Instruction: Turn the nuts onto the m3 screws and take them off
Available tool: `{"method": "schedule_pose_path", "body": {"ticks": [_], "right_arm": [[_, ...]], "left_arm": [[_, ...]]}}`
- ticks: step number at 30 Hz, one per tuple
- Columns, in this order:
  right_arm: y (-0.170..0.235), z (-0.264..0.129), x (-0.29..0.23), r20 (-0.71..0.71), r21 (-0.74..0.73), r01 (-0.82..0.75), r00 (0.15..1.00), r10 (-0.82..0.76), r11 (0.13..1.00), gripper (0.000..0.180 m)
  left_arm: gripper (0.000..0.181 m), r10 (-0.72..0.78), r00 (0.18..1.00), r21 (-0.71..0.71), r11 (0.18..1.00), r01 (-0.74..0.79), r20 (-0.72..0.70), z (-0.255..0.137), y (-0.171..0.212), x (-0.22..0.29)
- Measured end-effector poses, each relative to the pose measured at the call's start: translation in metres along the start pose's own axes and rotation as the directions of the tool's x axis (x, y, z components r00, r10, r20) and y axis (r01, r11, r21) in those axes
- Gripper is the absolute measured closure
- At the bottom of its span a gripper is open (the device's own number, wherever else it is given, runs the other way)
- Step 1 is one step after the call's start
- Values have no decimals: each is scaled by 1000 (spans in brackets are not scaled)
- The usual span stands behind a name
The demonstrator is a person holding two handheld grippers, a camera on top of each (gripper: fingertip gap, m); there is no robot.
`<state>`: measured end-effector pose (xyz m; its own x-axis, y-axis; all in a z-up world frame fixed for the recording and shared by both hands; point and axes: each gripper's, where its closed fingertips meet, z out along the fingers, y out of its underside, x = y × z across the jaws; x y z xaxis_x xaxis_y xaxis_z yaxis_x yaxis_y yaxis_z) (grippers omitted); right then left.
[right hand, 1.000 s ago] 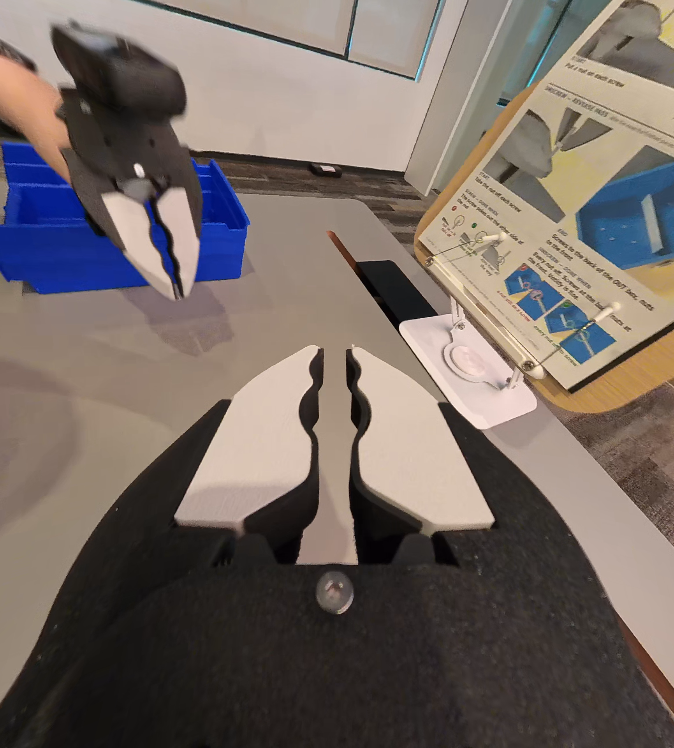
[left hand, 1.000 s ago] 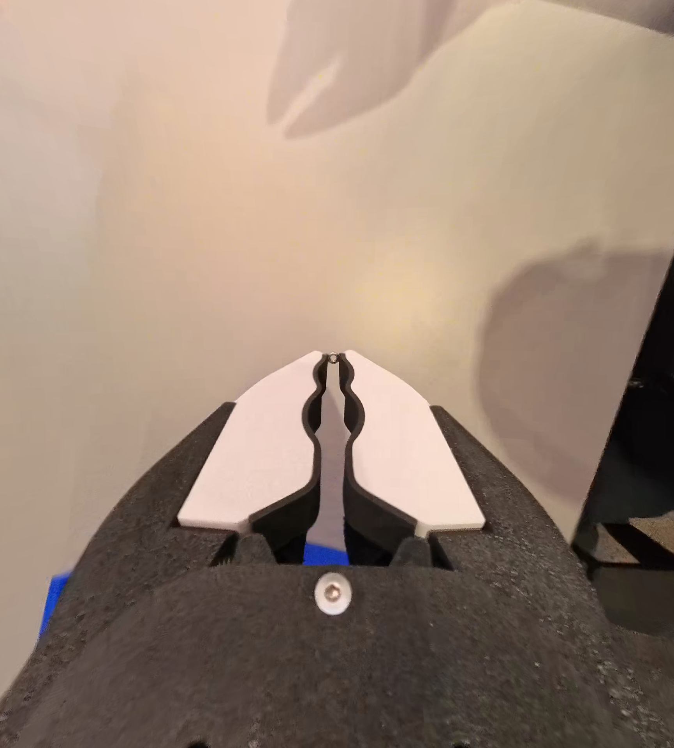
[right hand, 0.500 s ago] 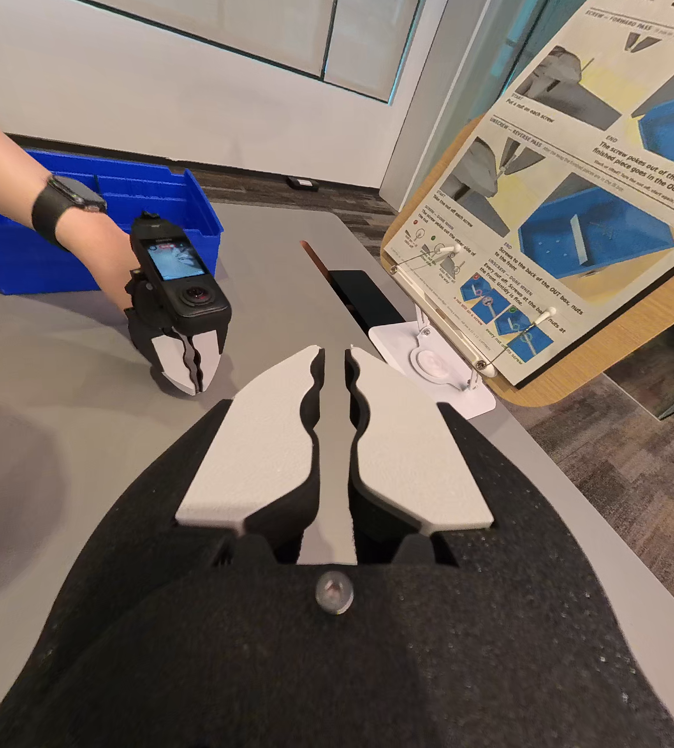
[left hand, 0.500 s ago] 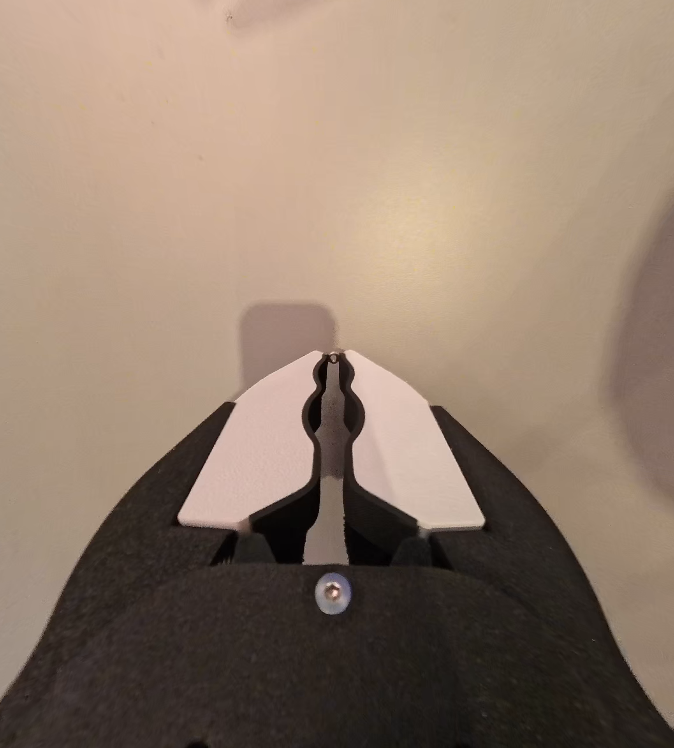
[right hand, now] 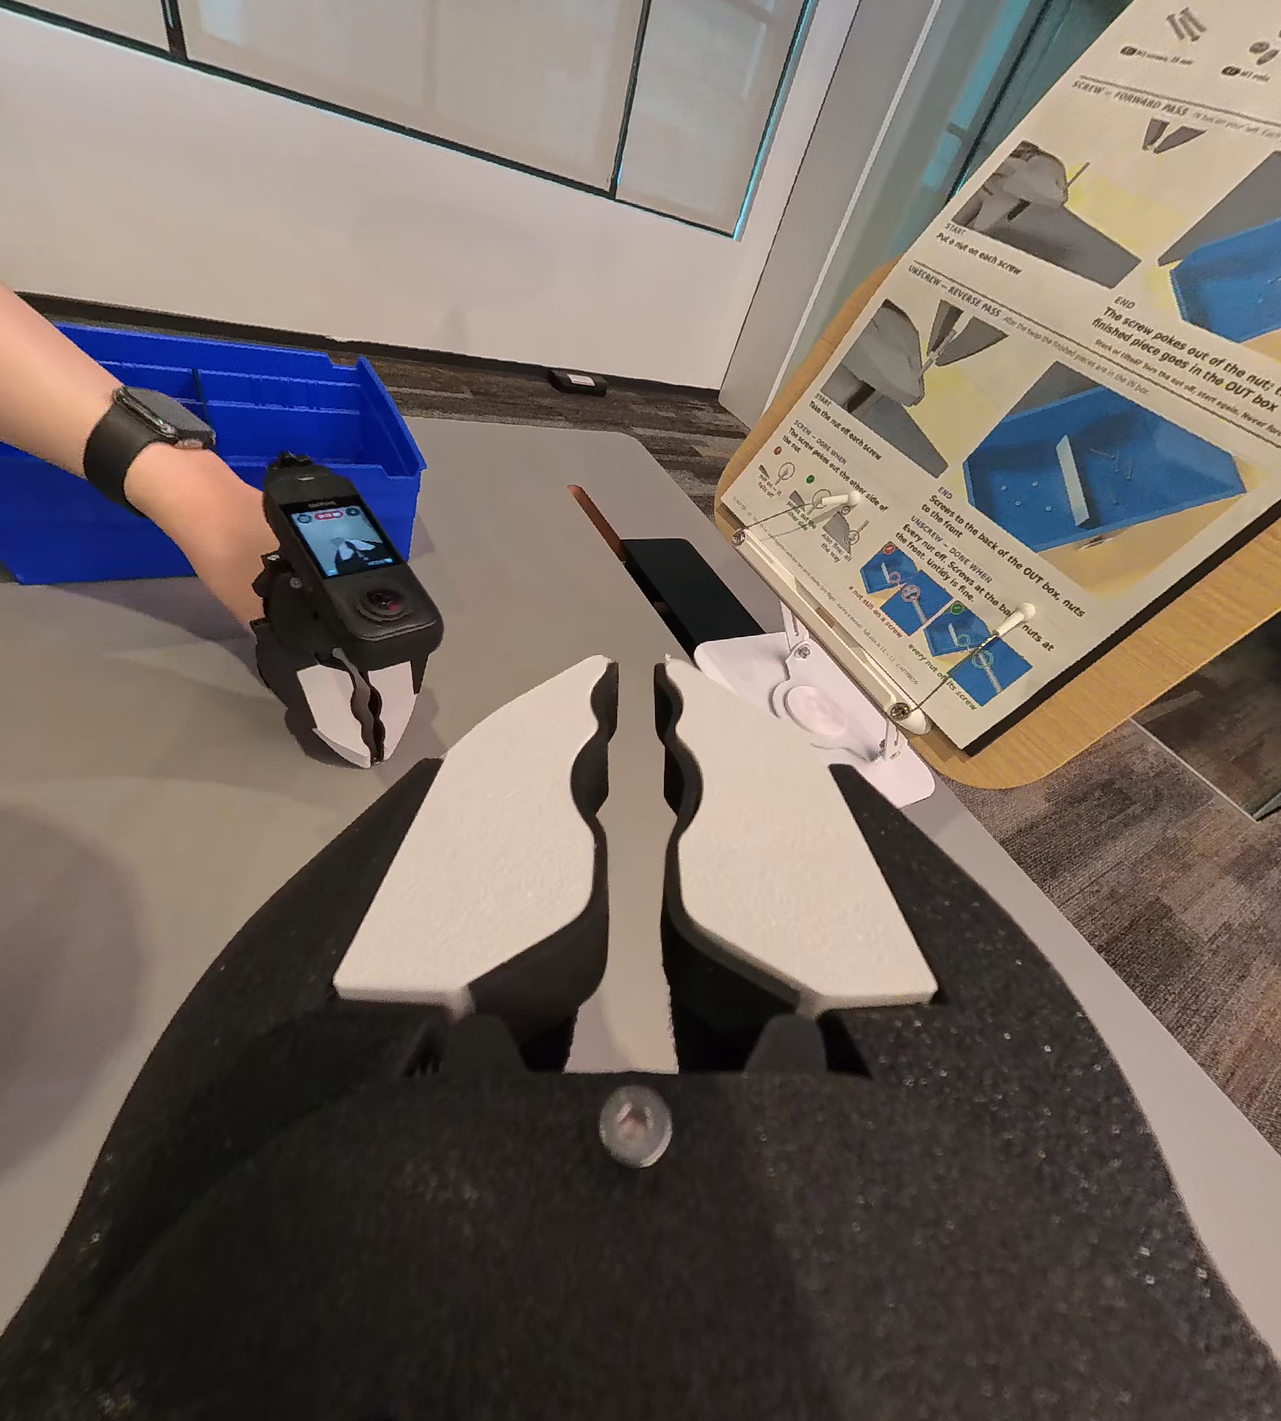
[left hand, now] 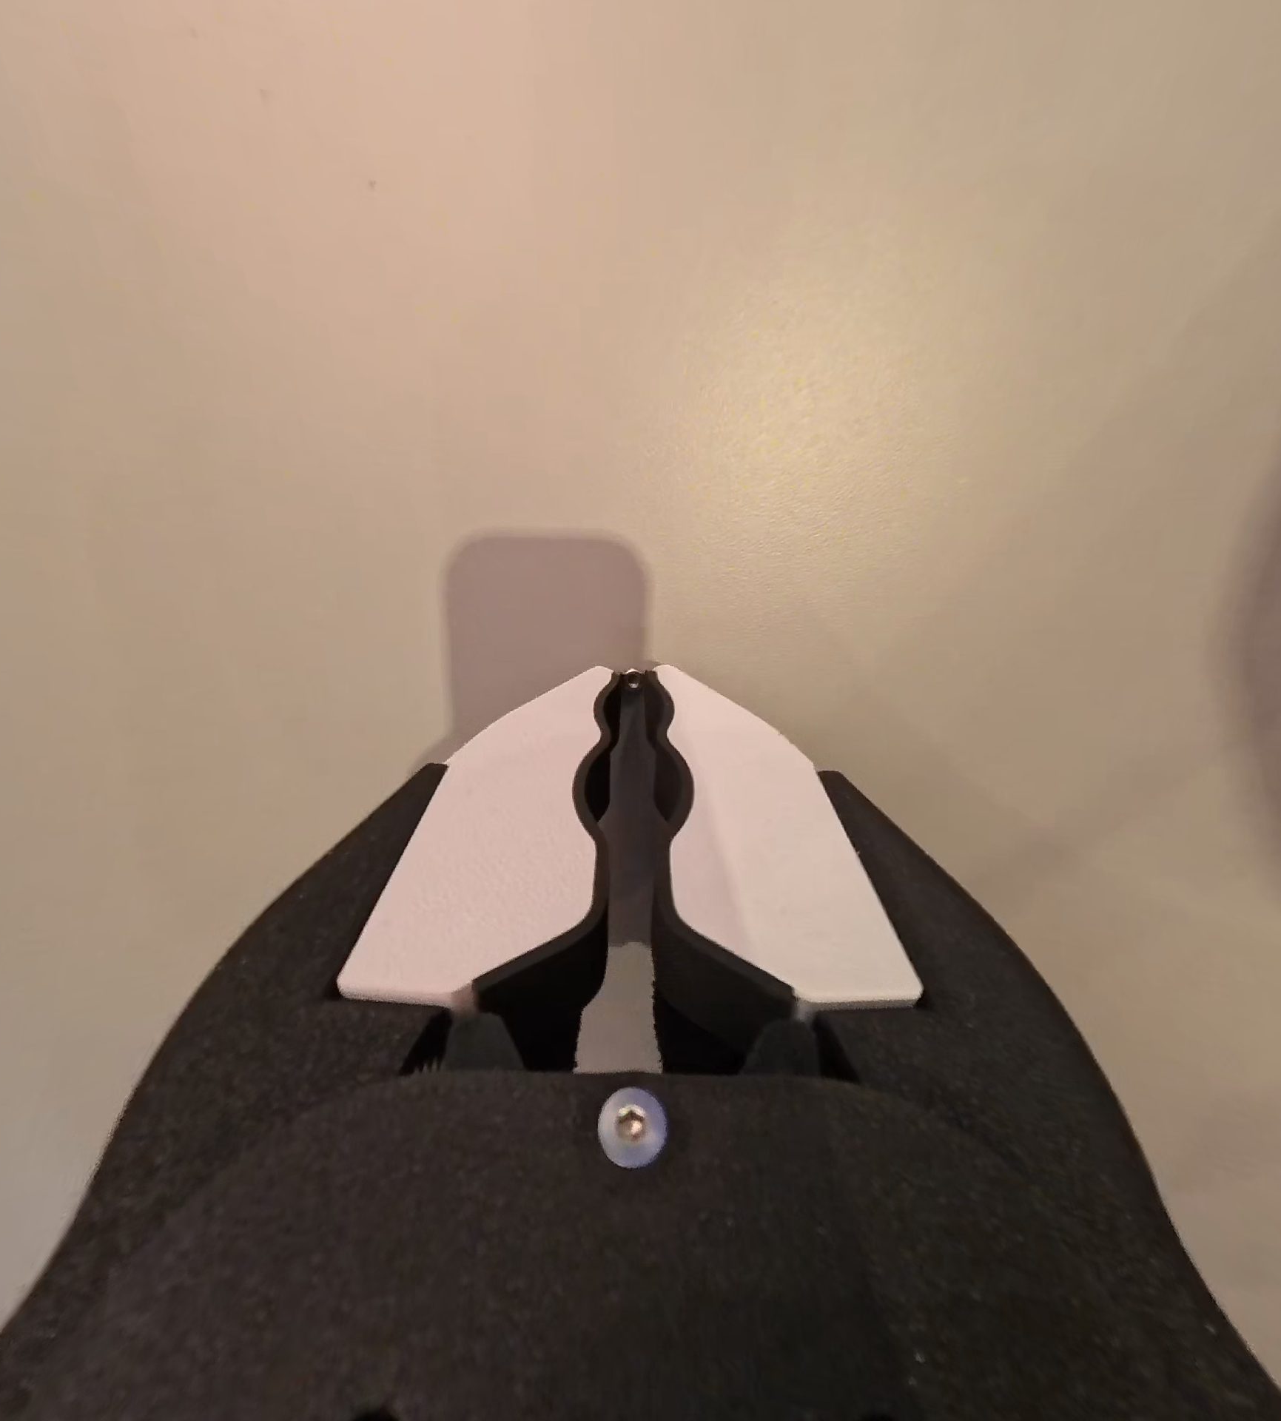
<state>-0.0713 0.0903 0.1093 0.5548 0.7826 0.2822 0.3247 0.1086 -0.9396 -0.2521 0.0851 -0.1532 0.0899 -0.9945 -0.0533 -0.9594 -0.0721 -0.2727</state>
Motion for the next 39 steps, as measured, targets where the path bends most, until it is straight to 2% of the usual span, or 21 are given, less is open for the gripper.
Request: {"method": "schedule_pose_path", "body": {"ticks": [3,5,8,11,14,17,20,23,28,32,39], "right_arm": [[-6,-3,0,-6,31,5,1000,-5,1000,172],[-8,-6,0,-7,42,5,1000,-5,999,172],[-10,-9,2,-13,52,3,1000,-2,999,172],[-10,-12,3,-13,60,-5,1000,5,998,172],[-10,-14,4,-10,68,-12,1000,13,998,173],[-10,-14,4,-3,70,-18,1000,18,997,173],[-10,-10,1,4,63,-17,1000,17,998,173],[-7,-2,-3,8,36,-4,1000,4,999,173],[3,14,-7,13,-19,8,1000,-8,1000,173],[13,23,-6,8,-54,2,1000,-1,999,173],[19,26,-4,0,-82,4,1000,-4,997,173]], "left_arm": [[174,-14,1000,18,1000,13,5,0,-1,-1],[163,-33,999,37,999,32,6,0,-2,-3],[161,-54,998,74,996,53,12,-9,-6,-4],[162,-95,994,184,979,84,49,-51,-16,-12],[163,-156,982,278,953,120,110,-125,-10,-26],[161,-203,952,226,962,151,230,-196,40,-42],[161,-247,914,154,966,207,322,-234,109,-56],[161,-335,889,65,941,332,312,-229,178,-61],[162,-339,908,-113,920,374,246,-176,255,-62],[164,-345,922,-159,914,373,178,-140,272,-69],[164,-322,942,-211,918,336,98,-101,284,-77]]}}
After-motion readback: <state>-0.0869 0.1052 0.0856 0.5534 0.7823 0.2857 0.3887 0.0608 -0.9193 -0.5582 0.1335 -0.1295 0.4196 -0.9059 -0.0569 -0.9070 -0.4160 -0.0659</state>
